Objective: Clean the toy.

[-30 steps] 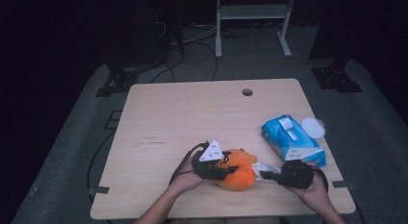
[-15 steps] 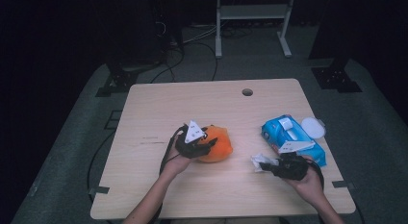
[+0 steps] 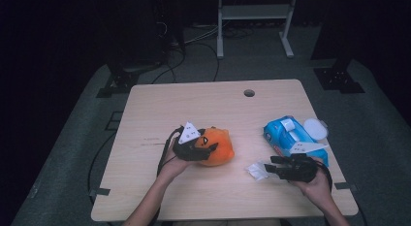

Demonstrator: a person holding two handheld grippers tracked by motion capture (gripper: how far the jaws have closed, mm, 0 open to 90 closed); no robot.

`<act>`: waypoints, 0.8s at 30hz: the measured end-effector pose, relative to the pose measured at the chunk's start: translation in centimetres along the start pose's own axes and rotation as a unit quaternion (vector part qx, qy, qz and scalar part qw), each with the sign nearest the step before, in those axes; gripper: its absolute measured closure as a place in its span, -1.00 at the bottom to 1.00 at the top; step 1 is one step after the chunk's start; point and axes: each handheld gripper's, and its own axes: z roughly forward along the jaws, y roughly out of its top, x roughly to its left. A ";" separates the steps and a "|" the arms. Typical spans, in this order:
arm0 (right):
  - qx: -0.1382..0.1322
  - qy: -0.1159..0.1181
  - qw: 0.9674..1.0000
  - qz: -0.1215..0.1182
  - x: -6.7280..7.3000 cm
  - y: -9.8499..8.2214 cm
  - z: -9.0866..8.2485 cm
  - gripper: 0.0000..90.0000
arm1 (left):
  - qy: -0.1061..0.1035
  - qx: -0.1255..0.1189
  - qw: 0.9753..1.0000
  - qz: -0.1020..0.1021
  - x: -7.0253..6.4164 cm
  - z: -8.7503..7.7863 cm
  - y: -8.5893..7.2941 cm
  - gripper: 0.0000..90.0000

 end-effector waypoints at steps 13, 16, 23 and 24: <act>-0.034 -0.002 0.999 0.008 0.0 0.4 -1.8 0.10 | -0.007 -0.011 1.000 -0.018 0.5 -3.4 -0.3 -0.62; -0.033 -0.003 0.999 0.006 0.1 0.3 -1.8 0.10 | -0.003 -0.013 1.000 -0.020 0.7 -4.2 -0.6 -0.63; -0.029 -0.005 1.000 0.009 -0.2 0.2 -1.7 0.09 | 0.008 -0.010 0.999 -0.033 1.4 -5.9 -1.5 -0.66; -0.027 -0.004 1.000 0.012 -0.2 0.2 -1.7 0.09 | 0.010 -0.009 0.999 -0.033 1.4 -6.0 -1.6 -0.66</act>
